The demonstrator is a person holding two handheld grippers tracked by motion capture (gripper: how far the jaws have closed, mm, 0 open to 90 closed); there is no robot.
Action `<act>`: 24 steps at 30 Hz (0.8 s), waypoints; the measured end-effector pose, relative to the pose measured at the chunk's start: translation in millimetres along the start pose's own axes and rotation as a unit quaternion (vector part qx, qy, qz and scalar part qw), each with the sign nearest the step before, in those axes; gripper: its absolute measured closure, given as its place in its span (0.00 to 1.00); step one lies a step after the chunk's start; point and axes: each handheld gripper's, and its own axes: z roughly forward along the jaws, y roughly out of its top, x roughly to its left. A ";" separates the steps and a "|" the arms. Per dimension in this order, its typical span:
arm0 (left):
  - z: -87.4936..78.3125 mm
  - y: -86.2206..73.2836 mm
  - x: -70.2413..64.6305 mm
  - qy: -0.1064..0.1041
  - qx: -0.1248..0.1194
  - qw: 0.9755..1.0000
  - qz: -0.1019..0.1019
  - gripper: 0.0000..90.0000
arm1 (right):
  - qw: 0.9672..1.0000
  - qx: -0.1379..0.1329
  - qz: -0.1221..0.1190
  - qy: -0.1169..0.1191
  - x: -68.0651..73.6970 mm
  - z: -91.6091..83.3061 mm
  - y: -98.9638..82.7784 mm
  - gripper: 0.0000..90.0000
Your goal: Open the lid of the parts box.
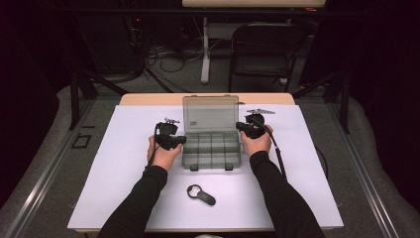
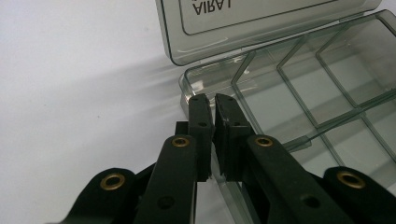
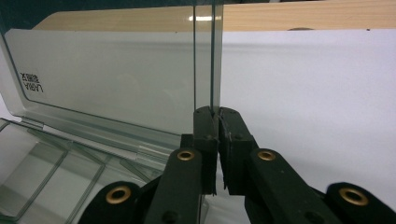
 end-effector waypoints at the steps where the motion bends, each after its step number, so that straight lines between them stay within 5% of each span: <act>1: 0.0 0.0 0.0 0.000 0.000 1.000 0.000 0.95 | 1.000 0.000 0.001 0.000 -0.1 0.1 0.1 0.96; 24: 0.0 0.1 0.3 -0.001 0.000 1.000 -0.001 0.95 | 1.000 0.006 0.018 0.001 -2.0 3.5 1.0 0.96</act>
